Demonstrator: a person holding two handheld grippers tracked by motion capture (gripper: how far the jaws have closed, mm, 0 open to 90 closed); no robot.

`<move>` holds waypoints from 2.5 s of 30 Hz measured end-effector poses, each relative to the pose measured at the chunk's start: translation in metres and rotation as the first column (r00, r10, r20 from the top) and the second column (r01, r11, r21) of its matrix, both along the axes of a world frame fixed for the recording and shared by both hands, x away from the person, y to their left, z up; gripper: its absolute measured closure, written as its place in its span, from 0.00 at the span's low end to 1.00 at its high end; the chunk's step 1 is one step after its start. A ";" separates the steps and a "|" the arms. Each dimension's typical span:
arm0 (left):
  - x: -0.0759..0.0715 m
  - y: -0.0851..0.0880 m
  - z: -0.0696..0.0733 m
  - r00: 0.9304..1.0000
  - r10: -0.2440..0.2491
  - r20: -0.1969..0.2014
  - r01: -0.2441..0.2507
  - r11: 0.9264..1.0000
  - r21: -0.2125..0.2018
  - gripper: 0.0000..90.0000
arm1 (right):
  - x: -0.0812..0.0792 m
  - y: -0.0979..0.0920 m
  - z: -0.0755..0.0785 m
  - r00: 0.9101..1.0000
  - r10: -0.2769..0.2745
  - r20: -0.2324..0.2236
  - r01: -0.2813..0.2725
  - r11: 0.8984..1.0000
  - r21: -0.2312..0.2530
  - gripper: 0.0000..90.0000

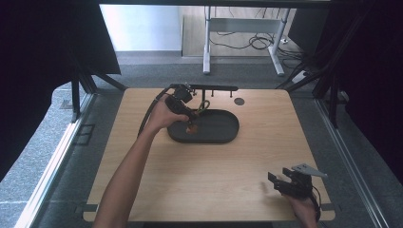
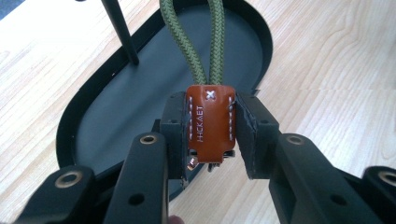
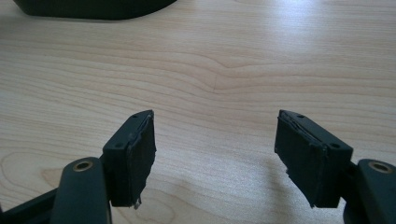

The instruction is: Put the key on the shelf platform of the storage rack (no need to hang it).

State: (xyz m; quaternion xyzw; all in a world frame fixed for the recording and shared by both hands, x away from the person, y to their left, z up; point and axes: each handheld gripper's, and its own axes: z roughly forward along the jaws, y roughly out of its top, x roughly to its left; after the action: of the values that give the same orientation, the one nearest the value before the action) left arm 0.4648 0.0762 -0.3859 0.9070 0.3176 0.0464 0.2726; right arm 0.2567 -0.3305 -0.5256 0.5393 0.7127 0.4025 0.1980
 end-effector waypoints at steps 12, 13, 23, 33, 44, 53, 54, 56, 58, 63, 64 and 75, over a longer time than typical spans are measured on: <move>0.016 -0.018 -0.010 1.000 -0.017 -0.012 0.017 0.999 0.039 0.74 | 0.000 0.001 -0.001 1.000 0.003 -0.004 -0.003 1.000 -0.008 0.33; 0.017 -0.020 -0.011 1.000 -0.021 -0.011 0.021 0.999 0.043 0.74 | 0.000 0.000 -0.001 1.000 0.004 -0.005 -0.004 1.000 -0.009 0.33; 0.023 -0.032 -0.024 1.000 -0.015 -0.008 0.016 0.997 0.076 0.74 | 0.000 -0.001 -0.001 1.000 -0.002 -0.008 0.002 1.000 -0.005 0.33; 0.024 -0.040 -0.039 1.000 -0.030 -0.002 0.030 0.992 0.125 0.74 | 0.000 -0.002 -0.002 1.000 -0.003 -0.013 0.003 1.000 -0.007 0.33; 0.025 -0.041 -0.052 0.999 -0.030 -0.025 0.033 0.991 0.130 0.74 | 0.001 -0.002 -0.003 1.000 0.001 -0.017 -0.001 1.000 -0.011 0.33; 0.023 -0.038 -0.051 0.999 -0.019 -0.035 0.023 0.995 0.100 0.72 | 0.001 -0.002 -0.003 1.000 0.001 -0.017 -0.001 1.000 -0.011 0.33; 0.023 -0.037 -0.050 0.999 -0.022 -0.032 0.025 0.995 0.100 0.71 | 0.001 -0.002 -0.003 1.000 0.001 -0.017 -0.001 1.000 -0.011 0.33; 0.022 -0.036 -0.048 0.999 -0.028 -0.025 0.030 0.995 0.098 0.70 | 0.001 -0.001 -0.003 1.000 0.001 -0.018 -0.002 1.000 -0.011 0.33; 0.021 -0.035 -0.045 0.999 -0.030 -0.018 0.032 0.995 0.094 0.69 | 0.001 -0.001 -0.003 1.000 0.003 -0.017 -0.003 1.000 -0.012 0.33; 0.015 -0.028 -0.036 1.000 -0.030 0.001 0.030 0.998 0.055 0.66 | 0.001 -0.001 -0.002 1.000 0.001 -0.016 -0.002 1.000 -0.011 0.33; 0.013 -0.026 -0.034 1.000 -0.030 0.002 0.029 0.998 0.048 0.65 | 0.001 -0.001 -0.002 1.000 0.002 -0.015 -0.002 1.000 -0.011 0.33; -0.018 0.003 -0.014 0.999 -0.016 0.050 0.018 0.999 -0.050 0.65 | 0.000 0.000 -0.002 1.000 0.005 -0.012 -0.005 1.000 -0.017 0.33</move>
State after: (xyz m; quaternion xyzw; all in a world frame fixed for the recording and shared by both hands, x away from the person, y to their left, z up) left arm 0.4473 0.0789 -0.3998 0.9012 0.3040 0.0585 0.3035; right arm 0.2569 -0.3301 -0.5273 0.5383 0.7186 0.3937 0.1971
